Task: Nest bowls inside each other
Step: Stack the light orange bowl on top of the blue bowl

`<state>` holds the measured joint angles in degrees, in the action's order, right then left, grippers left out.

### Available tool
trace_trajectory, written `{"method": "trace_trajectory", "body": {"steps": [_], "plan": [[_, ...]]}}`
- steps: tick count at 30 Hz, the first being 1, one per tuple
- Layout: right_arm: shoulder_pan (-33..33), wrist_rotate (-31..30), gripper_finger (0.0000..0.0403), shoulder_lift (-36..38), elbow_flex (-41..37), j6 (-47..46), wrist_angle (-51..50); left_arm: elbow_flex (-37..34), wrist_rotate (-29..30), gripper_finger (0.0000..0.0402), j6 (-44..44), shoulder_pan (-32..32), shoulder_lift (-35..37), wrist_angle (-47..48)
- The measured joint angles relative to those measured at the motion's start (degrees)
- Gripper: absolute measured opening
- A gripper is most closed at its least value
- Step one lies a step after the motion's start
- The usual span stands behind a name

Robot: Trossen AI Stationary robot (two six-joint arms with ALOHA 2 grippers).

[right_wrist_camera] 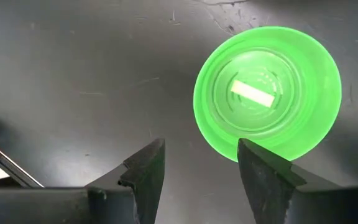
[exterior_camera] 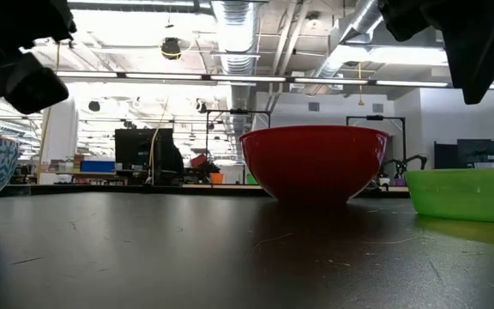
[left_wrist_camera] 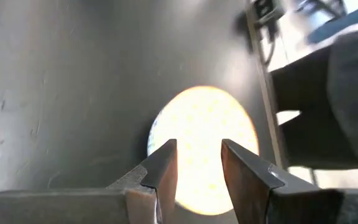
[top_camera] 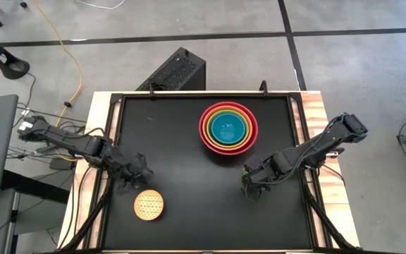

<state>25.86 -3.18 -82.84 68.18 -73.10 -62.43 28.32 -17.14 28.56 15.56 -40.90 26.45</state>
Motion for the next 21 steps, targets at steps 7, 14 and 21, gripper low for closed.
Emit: {"method": "trace_trajectory", "body": {"steps": [7, 14, 21], "plan": [[-1.2, 0.1, 0.0217, 0.7, 0.0, 1.8, 0.1, 0.0, 9.5, 0.0112, 1.1, 8.6, -8.4, -0.7], [-1.2, 0.4, 0.0217, 0.7, 0.0, 5.5, 0.0, 0.0, 13.6, 0.0112, 2.5, 10.0, -16.4, -4.5], [-1.2, 0.4, 0.0217, 0.7, 0.0, 7.6, -0.1, 0.0, 14.1, 0.0112, 1.9, 10.6, -21.0, -5.4]]}}
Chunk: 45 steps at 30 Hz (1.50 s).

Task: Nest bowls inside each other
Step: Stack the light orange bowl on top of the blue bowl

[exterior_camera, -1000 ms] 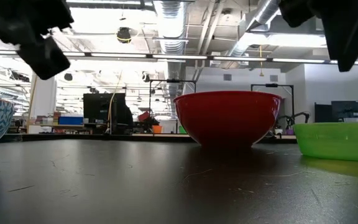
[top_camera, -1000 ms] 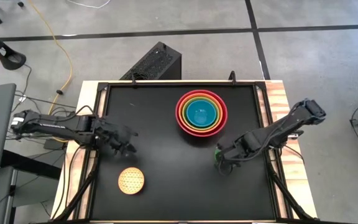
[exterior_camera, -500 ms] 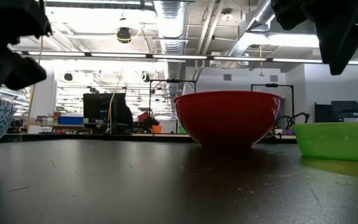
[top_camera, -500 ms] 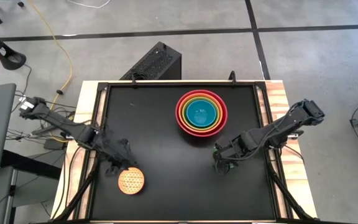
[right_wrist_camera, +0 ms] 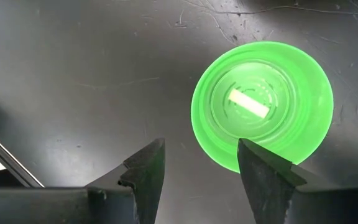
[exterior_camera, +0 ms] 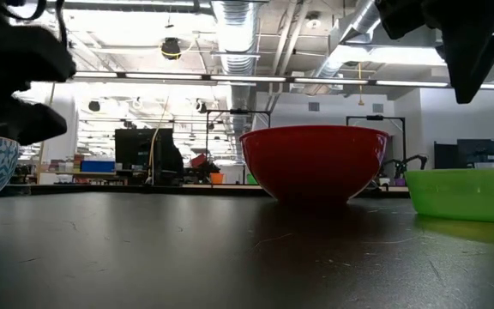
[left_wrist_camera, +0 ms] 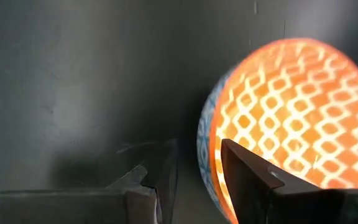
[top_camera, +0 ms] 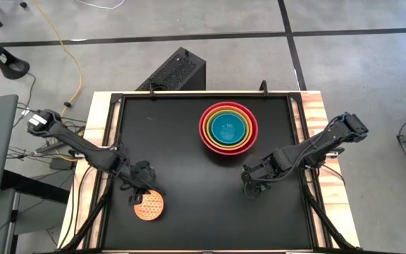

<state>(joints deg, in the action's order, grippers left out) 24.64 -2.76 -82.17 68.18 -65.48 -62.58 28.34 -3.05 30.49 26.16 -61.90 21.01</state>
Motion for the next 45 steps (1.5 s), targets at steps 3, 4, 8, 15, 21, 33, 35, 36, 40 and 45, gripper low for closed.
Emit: {"method": "trace_trajectory", "body": {"steps": [3, 4, 8, 15, 21, 33, 35, 36, 40, 45], "plan": [[0.0, -0.1, 0.0217, 0.0, 0.0, 0.2, -0.1, 0.0, -0.6, 0.0112, -0.6, 1.1, -3.0, -0.3], [0.0, -0.2, 0.0217, 0.0, 0.0, 0.2, -0.1, 0.0, -0.7, 0.0111, -0.6, 1.4, -3.9, -0.7], [0.0, -0.4, 0.0217, 0.0, 0.0, 0.1, -0.1, 0.0, -0.7, 0.0089, -0.3, 1.9, -6.6, -2.8], [0.0, -0.6, 0.0217, 0.0, 0.0, -0.3, 0.0, 0.1, -1.9, 0.001, 0.8, 1.9, -6.5, -3.1], [0.0, -1.9, 0.0217, 0.0, 0.0, -1.8, 0.2, 6.0, -0.1, 0.0005, -3.2, 0.6, -3.2, 5.4], [1.0, -2.2, 0.0217, 0.0, 0.0, -4.4, 2.3, 28.5, 5.6, 0.0002, -33.0, -22.5, -3.4, 15.1], [1.9, -2.2, 0.0217, 0.0, 0.0, -5.9, 2.3, 32.0, 3.6, 0.0002, -35.8, -27.4, -6.3, 12.9], [2.5, -2.2, 0.0217, 0.0, 0.0, -6.8, 2.2, 33.8, 2.5, 0.0002, -36.7, -29.7, -8.4, 12.1], [5.0, -3.2, 0.0217, 0.0, 0.0, -10.7, 2.2, 43.7, -3.9, 0.0001, -39.0, -37.3, -20.1, 10.2], [7.8, -4.3, 0.0217, 0.0, 0.0, -17.0, 2.2, 60.0, -13.0, 0.0001, -40.4, -44.1, -37.8, 11.7]]}}
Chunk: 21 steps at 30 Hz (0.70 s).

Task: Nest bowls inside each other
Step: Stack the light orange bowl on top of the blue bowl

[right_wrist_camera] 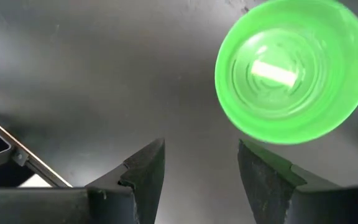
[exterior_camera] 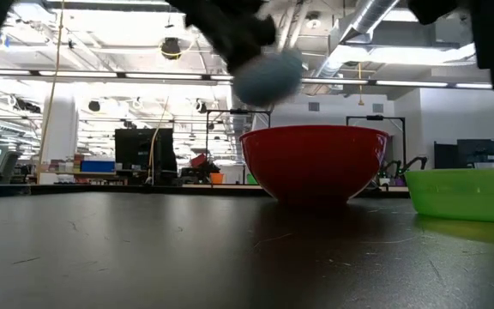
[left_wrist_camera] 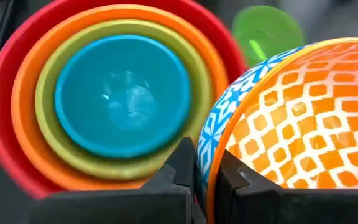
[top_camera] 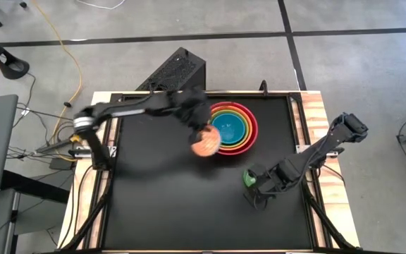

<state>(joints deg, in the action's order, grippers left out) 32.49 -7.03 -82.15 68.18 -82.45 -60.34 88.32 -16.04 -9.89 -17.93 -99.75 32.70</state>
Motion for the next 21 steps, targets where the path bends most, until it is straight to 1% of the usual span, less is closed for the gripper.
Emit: {"method": "trace_trajectory", "body": {"steps": [5, 9, 12, 14, 15, 16, 17, 21], "plan": [[2.7, -0.7, 0.0217, 0.0, 0.0, -5.2, 0.0, 17.8, -0.2, 0.0001, 0.4, -3.4, -15.6, 1.7], [4.3, -0.8, 0.0217, 0.0, 0.0, -7.1, 0.0, 32.0, 0.6, 0.0001, 0.4, -4.8, -26.2, 8.0], [5.1, -0.8, 0.0217, 0.0, 0.0, -7.7, 0.0, 40.4, 0.2, 0.0, 0.1, -5.2, -33.2, 13.2], [5.4, -0.8, 0.0217, 0.0, 0.0, -7.7, 0.1, 45.1, 0.3, 0.0, 0.0, -5.2, -36.5, 15.4], [5.4, -0.8, 0.0217, 0.0, 0.0, -7.7, 0.1, 46.6, 0.3, 0.0, 0.2, -5.2, -37.6, 15.8], [5.4, -0.8, 0.0217, 0.0, 0.0, -7.7, 0.1, 46.7, 0.5, 0.0, 0.5, -5.2, -38.0, 14.9], [5.4, -0.8, 0.0217, 0.0, 0.0, -7.7, 0.1, 45.9, 0.8, 0.0, 0.6, -5.2, -38.0, 13.8], [5.4, -0.8, 0.0217, 0.0, 0.0, -7.7, 0.2, 44.2, 3.2, 0.0, 0.4, -5.3, -39.1, 14.8]]}}
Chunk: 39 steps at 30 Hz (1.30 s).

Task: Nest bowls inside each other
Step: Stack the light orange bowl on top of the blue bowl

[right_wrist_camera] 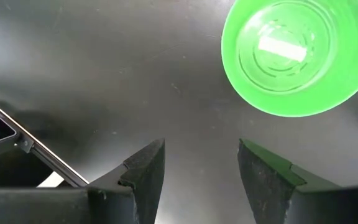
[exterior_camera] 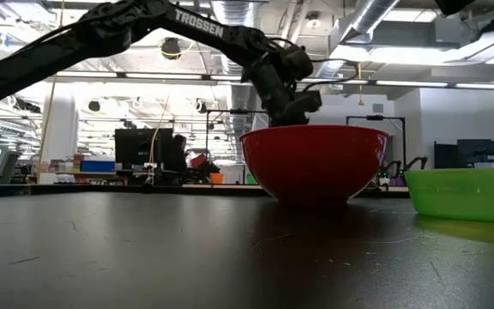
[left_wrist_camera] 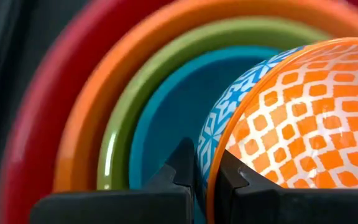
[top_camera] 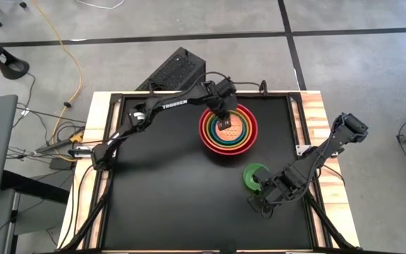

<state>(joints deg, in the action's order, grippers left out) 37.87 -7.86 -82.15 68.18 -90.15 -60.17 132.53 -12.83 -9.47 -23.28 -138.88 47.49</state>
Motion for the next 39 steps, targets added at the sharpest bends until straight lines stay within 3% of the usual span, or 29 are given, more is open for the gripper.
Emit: {"method": "trace_trajectory", "body": {"steps": [23, 39], "plan": [[0.0, 0.0, 0.0217, 0.0, 0.0, 0.2, -0.5, -0.7, 6.8, 0.0015, -2.6, 0.5, 0.0, 0.2], [0.0, 0.0, 0.0217, 0.0, 0.0, 0.7, -0.6, -0.7, 9.7, 0.0137, -3.8, 1.2, 0.2, 1.3]]}}
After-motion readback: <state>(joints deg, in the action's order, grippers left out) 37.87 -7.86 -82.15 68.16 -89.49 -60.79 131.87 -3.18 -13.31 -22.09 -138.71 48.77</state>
